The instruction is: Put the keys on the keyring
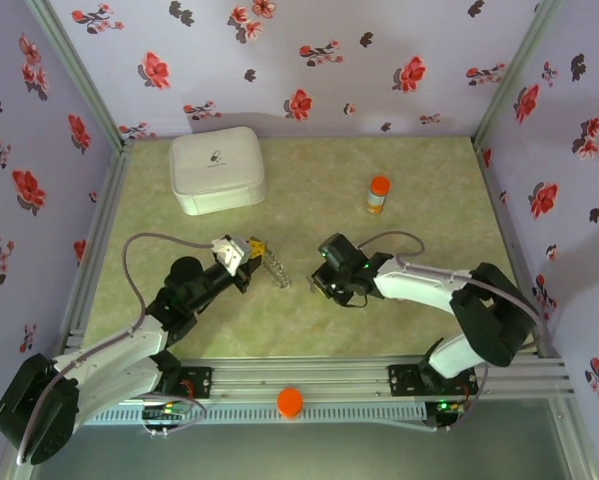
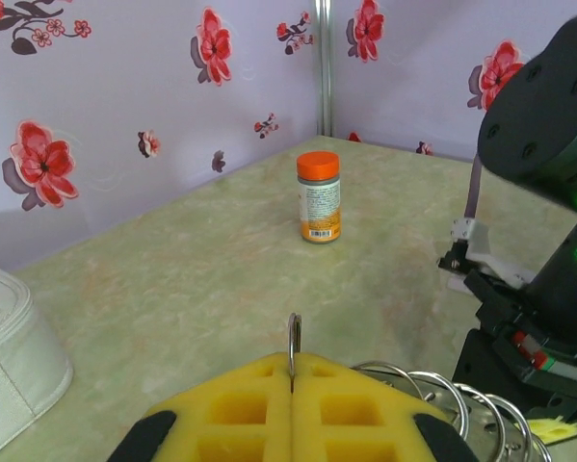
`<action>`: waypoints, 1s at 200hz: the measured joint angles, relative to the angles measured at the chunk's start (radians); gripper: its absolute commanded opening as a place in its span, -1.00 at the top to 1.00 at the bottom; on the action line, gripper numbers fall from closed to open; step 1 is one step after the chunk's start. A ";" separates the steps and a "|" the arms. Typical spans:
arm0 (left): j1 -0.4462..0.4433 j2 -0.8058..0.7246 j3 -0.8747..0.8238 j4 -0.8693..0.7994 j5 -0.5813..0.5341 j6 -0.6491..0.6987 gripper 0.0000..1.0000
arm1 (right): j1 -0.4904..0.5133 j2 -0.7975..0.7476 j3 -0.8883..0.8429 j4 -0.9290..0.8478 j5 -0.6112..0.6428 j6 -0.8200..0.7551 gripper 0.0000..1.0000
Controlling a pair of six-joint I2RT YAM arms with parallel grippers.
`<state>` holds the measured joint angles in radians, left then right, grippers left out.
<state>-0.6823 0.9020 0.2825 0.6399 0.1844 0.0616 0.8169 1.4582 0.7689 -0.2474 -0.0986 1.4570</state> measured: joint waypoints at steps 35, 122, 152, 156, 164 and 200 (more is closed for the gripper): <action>0.000 0.000 0.028 -0.025 0.004 0.005 1.00 | -0.005 -0.095 0.037 -0.054 0.045 -0.211 1.00; 0.000 0.070 0.095 -0.027 0.012 0.026 1.00 | -0.060 -0.269 0.044 -0.103 0.122 -0.781 1.00; -0.018 0.134 0.131 -0.026 0.013 0.023 1.00 | -0.179 -0.295 0.043 -0.101 0.058 -0.879 1.00; -0.023 0.148 0.140 -0.026 0.013 0.023 1.00 | -0.192 -0.301 0.042 -0.097 0.047 -0.889 1.00; -0.031 0.176 0.159 -0.023 0.016 0.023 1.00 | -0.221 -0.318 0.036 -0.085 0.019 -0.911 1.00; -0.055 0.356 0.254 0.046 0.019 0.023 1.00 | -0.308 -0.413 -0.022 -0.018 -0.056 -0.991 1.00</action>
<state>-0.7372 1.2575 0.5365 0.6857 0.2039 0.0841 0.5091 1.0454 0.7471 -0.2653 -0.1547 0.4664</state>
